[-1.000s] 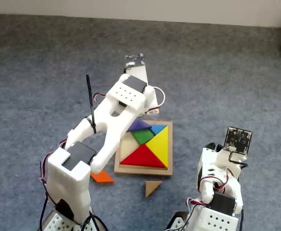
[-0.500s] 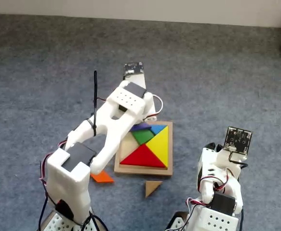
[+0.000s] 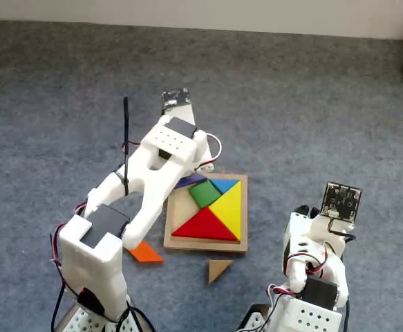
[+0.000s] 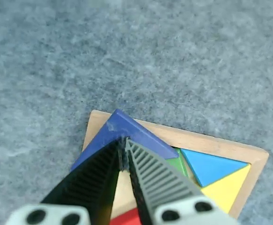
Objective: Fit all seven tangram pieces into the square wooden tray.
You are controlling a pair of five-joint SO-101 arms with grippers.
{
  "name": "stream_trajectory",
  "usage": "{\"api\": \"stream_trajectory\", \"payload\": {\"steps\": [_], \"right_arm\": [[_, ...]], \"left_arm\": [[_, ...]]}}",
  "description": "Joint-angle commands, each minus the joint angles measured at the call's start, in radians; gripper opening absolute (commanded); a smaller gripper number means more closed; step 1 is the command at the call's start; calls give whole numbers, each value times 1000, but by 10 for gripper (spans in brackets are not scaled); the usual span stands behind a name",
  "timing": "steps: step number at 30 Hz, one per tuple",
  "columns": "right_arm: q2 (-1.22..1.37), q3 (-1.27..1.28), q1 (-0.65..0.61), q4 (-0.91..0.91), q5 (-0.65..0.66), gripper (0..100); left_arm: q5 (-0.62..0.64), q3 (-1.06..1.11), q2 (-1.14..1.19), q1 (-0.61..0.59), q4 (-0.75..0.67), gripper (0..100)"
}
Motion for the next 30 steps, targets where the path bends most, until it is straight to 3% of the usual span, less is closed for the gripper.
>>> {"api": "stream_trajectory", "payload": {"steps": [1,18,30], "right_arm": [[-7,104,5,-5,-6,54],[-7,104,5,-5,-6,54],[-7,104,5,-5,-6,54]], "left_arm": [[48,28,4,41,18,6],[52,28,2,186,20,6],[106,-159,1,193,219,6]]}}
